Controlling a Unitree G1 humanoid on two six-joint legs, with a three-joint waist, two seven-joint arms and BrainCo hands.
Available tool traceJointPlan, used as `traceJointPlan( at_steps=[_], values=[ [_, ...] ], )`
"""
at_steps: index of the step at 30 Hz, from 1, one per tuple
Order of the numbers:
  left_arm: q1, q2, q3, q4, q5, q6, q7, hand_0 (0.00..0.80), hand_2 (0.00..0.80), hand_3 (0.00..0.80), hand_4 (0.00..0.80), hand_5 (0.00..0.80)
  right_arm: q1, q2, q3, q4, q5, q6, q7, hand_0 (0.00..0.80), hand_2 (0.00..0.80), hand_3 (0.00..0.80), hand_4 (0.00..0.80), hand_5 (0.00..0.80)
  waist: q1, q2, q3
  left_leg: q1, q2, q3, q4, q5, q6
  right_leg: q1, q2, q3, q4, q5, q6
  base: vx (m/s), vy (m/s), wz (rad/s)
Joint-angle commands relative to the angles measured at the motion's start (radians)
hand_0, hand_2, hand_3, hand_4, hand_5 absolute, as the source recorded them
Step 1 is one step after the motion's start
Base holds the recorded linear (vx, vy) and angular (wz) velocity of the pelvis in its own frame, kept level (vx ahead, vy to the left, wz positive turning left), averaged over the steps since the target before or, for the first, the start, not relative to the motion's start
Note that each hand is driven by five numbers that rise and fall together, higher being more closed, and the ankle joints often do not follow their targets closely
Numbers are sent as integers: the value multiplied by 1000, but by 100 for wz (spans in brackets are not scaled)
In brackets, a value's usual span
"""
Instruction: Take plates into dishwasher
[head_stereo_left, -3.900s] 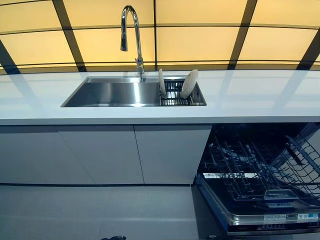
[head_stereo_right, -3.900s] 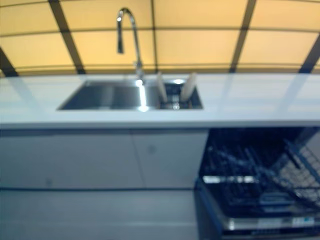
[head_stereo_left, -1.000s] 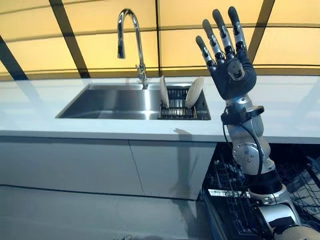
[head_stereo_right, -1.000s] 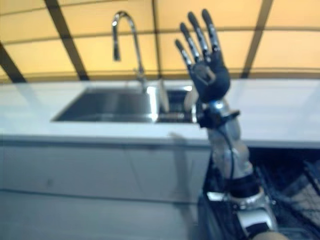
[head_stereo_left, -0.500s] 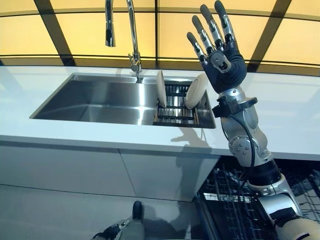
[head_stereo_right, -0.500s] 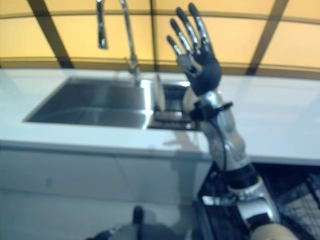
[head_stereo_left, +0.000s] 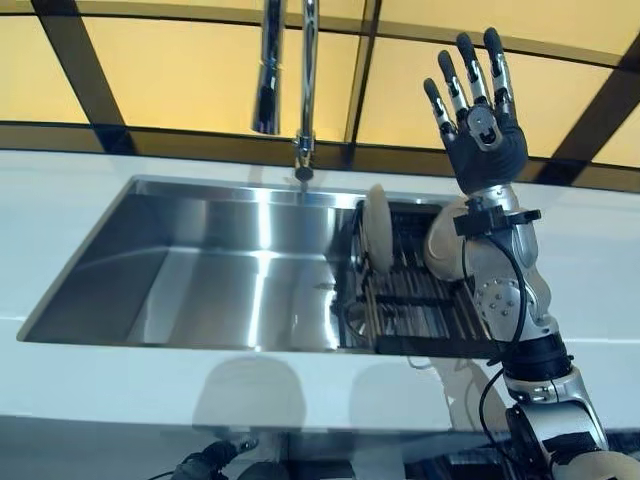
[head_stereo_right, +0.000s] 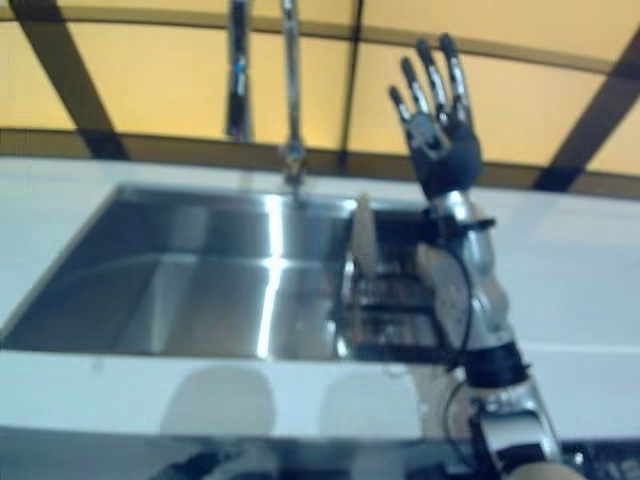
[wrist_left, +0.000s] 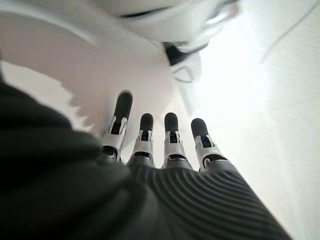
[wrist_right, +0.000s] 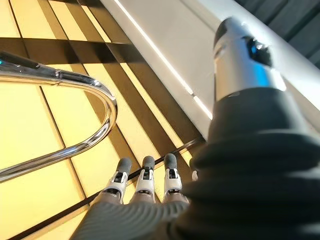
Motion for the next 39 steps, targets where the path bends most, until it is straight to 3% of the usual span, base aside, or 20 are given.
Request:
traceJointPlan(
  at_steps=[1, 3, 5, 8, 12, 13, 16, 24, 39],
  values=[
    [-6, 28, -13, -25, 17, 10, 14, 0, 0, 0, 0, 0, -62, -79, -61, 22, -3, -82, -56, 0, 0, 0, 0, 0, -19, 10, -31, 0, 44, -5, -17, 12, -67, -18, 50, -55, -305, 207, -16, 223, 17, -2],
    [-15, 31, 5, -33, 26, 27, 10, 0, 0, 0, 0, 0, -89, -81, -69, 43, -4, -66, -82, 0, 0, 0, 0, 0, -27, 12, -24, 46, 45, 2, -49, 3, -80, -49, 81, -111, -428, 207, -8, 163, -2, -5],
    [-19, 34, 17, -39, 33, 39, 5, 0, 0, 0, 0, 0, -100, -83, -69, 51, -8, -50, -104, 0, 0, 0, 0, 0, -35, 10, -19, 76, 44, 9, -67, -10, -88, -65, 103, -133, -506, 210, 0, 159, -20, -24],
    [-12, 32, 32, -45, 57, 45, -5, 0, 0, 0, 0, 0, -96, -109, -70, 64, -19, -30, -131, 0, 0, 0, 0, 0, -61, -4, -17, 109, 29, 8, -80, -44, -99, -90, 152, -125, -660, 248, 25, 193, -29, -17],
    [-5, 27, 19, -52, 63, 41, -5, 0, 0, 0, 0, 0, -82, -126, -77, 61, -35, -26, -140, 0, 0, 0, 0, 0, -85, -7, -13, 125, 26, -12, -80, -66, -91, -114, 169, -70, -665, 266, 28, 93, -31, 9],
    [-4, 23, 20, -53, 60, 35, -4, 0, 0, 0, 0, 0, -71, -137, -90, 59, -34, -31, -129, 0, 0, 0, 0, 0, -91, -5, -17, 126, 29, -22, -80, -67, -90, -95, 181, -47, -691, 239, 22, 71, -66, 20],
    [-4, 17, 31, -40, 55, 15, -4, 0, 0, 0, 0, 0, -60, -145, -101, 51, -40, -34, -116, 0, 0, 0, 0, 0, -93, -8, -27, 125, 35, -18, -80, -62, -95, -54, 198, -39, -724, 213, 18, 48, -73, 5],
    [-1, 2, 43, -37, 48, 16, -6, 0, 0, 0, 0, 0, -51, -177, -100, 29, -113, 37, -165, 0, 0, 0, 0, 0, -97, -20, -42, 137, 46, 4, -77, -64, -103, 5, 218, -23, -766, 194, 6, 25, -63, -9],
    [9, 23, 67, -52, 61, 47, -5, 0, 0, 0, 0, 0, -49, -366, -134, 239, -109, 304, -148, 0, 0, 0, 0, 0, -114, -48, -40, 142, 57, 42, -76, -67, -117, 22, 237, -18, -791, 198, 3, 12, -28, 1]
  ],
)
